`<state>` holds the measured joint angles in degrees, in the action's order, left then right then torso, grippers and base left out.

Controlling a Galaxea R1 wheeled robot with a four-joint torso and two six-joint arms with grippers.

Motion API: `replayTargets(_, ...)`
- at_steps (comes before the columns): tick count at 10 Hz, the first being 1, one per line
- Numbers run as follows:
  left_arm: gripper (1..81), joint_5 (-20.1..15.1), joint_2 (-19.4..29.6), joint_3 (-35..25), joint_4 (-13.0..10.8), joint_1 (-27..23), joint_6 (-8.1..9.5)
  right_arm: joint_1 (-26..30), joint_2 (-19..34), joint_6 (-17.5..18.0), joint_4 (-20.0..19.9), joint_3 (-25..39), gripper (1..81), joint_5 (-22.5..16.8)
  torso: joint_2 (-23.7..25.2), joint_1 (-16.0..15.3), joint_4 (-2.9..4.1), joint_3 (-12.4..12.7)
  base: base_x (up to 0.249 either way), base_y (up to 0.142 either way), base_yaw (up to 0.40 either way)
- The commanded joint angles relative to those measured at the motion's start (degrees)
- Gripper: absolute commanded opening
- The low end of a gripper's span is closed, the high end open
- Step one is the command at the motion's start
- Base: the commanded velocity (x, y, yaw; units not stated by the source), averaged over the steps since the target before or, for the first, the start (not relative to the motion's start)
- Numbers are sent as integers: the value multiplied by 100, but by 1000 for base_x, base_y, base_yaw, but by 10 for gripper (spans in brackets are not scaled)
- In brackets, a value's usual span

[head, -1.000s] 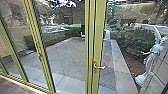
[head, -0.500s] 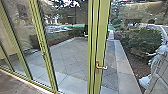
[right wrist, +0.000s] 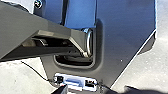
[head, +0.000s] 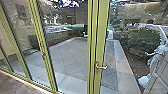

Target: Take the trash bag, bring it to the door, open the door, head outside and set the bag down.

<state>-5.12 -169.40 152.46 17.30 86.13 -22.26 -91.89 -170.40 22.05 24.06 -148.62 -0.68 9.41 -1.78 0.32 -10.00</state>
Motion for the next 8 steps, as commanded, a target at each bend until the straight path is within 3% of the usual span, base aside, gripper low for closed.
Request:
replayTargets(1,10,-420,2,-5,10,-285,29,184,21,18,-15,-17,811,-266,0,0,0,0,0,0,0)
replayTargets(5,10,-508,81,-40,54,-267,38,158,56,27,-16,106,811,-248,0,0,0,0,0,0,0)
replayTargets(8,10,-508,441,-522,72,-206,46,52,687,18,2,1105,811,-160,0,0,0,0,0,0,0)
